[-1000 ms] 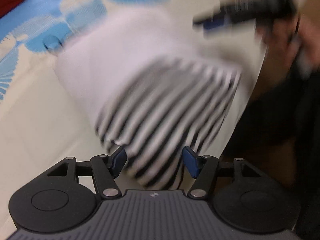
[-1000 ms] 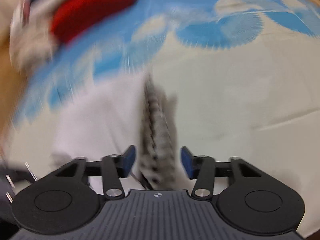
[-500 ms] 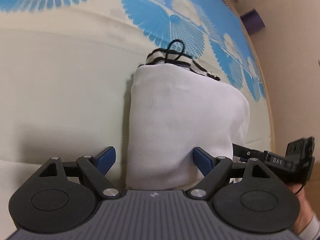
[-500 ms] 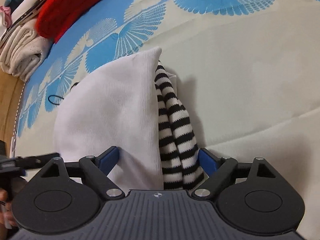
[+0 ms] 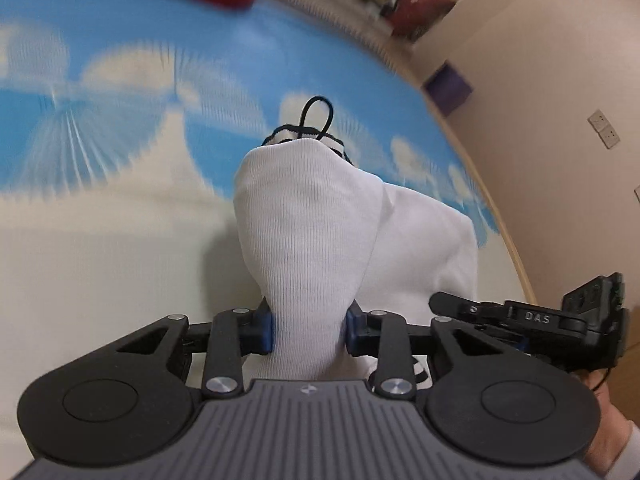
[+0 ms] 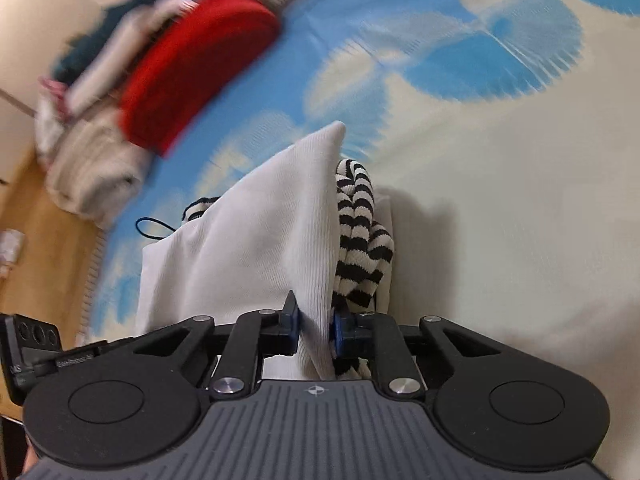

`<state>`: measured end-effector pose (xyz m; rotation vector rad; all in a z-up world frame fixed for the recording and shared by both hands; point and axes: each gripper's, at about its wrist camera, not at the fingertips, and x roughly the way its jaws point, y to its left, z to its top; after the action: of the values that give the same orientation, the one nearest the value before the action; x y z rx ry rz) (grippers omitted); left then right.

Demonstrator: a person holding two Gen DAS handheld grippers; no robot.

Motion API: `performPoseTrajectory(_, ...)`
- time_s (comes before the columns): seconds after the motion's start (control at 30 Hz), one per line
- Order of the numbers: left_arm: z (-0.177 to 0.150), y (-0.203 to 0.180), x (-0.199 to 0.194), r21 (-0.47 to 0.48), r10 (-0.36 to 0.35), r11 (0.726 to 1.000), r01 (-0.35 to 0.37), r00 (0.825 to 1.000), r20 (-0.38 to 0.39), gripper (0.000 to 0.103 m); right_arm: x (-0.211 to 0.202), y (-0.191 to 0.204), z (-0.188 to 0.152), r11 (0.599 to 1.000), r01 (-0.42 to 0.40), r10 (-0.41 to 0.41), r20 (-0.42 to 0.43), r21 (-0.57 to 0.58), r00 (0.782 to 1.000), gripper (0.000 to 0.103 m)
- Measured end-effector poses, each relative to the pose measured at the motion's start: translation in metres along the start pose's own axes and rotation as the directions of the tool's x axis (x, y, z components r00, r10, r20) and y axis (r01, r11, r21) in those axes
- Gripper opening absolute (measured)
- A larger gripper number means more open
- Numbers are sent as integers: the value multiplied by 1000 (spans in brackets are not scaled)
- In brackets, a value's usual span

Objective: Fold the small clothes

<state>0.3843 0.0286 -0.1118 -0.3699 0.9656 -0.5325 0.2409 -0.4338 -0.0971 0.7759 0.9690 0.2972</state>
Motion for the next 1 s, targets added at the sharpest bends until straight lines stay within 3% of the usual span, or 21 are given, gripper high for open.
performPoseTrajectory(0.1,11,10,-21,-9,22,1000,-21,995,92,39,2,26,2,995,-55,60,70,-78,996,16)
performPoseTrajectory(0.2,20,21,-34,-38,92,996,-86,981,169,55,10,45,5,990,-85,100,128,-113,987,18)
performPoseTrajectory(0.27,20,29,-43,-70,152,988,-141,967,202,63,21,57,5,991,-9,31,161,-136,987,36)
performPoseTrajectory(0.3,20,34,-46,-82,157,986,-142,964,214,63,30,62,5,985,76,-49,171,-154,984,38)
performPoseTrajectory(0.33,20,37,-50,-95,158,985,-141,965,211,63,35,63,4,977,136,-107,175,-165,979,38)
performPoseTrajectory(0.37,19,39,-50,-103,156,985,-137,967,201,63,37,62,4,977,144,-118,164,-157,979,38)
performPoseTrajectory(0.43,16,43,-53,-102,159,984,-143,972,171,63,36,60,4,982,120,-99,146,-143,984,38)
performPoseTrajectory(0.5,13,43,-53,-75,174,983,-165,975,138,63,35,62,2,981,98,-77,123,-169,989,47)
performPoseTrajectory(0.53,9,45,-55,-63,184,982,-178,976,117,63,37,60,1,982,73,-59,84,-173,995,57)
performPoseTrajectory(0.63,-2,50,-53,-50,182,982,-180,982,41,63,47,58,-11,980,72,-81,-42,-186,996,58)
performPoseTrajectory(0.7,-7,53,-46,-35,183,983,-183,983,6,63,55,59,-17,972,100,-123,-98,-213,988,55)
performPoseTrajectory(0.73,-11,53,-43,-21,184,983,-184,983,-11,63,57,59,-20,970,105,-134,-118,-220,984,38)
performPoseTrajectory(0.77,-16,51,-41,-5,183,983,-184,983,-27,63,57,59,-23,970,94,-125,-131,-223,984,0)
performPoseTrajectory(0.8,-20,49,-39,12,183,983,-183,982,-44,63,55,61,-24,971,75,-107,-130,-228,986,0)
performPoseTrajectory(0.9,-31,42,-31,64,180,983,-174,980,-90,63,30,66,-21,975,41,-42,-2,-220,999,0)
performPoseTrajectory(1.0,-46,41,-3,127,225,971,-203,955,-195,62,23,51,-16,978,121,-118,29,-168,993,0)
